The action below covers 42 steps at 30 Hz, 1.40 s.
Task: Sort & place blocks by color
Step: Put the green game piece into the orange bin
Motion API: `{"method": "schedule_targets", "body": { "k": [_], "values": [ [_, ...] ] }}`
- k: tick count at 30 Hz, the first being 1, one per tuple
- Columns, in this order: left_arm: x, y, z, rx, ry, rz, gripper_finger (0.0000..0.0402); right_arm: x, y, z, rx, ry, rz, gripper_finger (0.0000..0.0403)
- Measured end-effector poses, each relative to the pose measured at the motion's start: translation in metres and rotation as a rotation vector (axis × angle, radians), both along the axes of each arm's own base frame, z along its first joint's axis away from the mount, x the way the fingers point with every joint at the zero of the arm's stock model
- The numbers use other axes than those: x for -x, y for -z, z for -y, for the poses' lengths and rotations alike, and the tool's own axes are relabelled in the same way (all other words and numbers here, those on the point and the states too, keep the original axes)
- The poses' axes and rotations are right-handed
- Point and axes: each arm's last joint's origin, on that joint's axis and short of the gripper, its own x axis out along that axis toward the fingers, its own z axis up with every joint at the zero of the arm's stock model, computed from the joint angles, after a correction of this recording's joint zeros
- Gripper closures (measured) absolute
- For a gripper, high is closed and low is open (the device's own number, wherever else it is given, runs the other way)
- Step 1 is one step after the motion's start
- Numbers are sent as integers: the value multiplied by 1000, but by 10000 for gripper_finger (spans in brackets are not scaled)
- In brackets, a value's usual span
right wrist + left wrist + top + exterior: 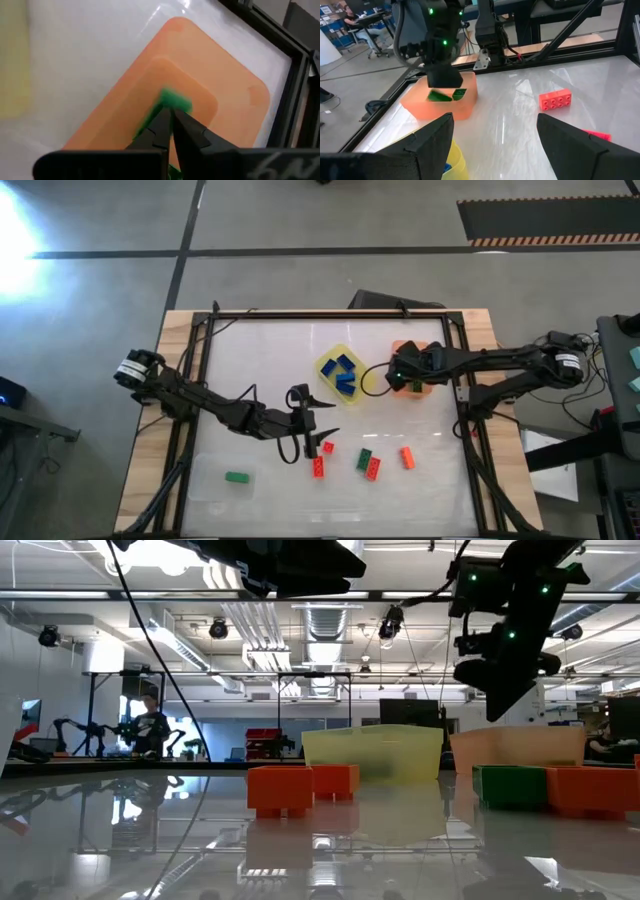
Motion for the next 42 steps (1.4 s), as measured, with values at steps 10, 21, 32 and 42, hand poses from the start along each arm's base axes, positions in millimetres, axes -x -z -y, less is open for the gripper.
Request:
{"method": "schedule_targets", "body": {
  "k": [10, 21, 32, 42],
  "values": [
    [0, 1, 0, -1, 0, -4, 132, 8, -25, -25, -62, -135, 164, 394],
    [8, 19, 2, 120, -13, -45, 132, -1, -44, -110, -195, -577, 441, 394],
    [10, 23, 1, 120, -14, -54, 132, -8, -32, -172, -375, -753, 517, 394],
    [10, 23, 1, 113, -13, -55, 132, -9, 9, -188, -429, -956, 191, 394]
  ]
}}
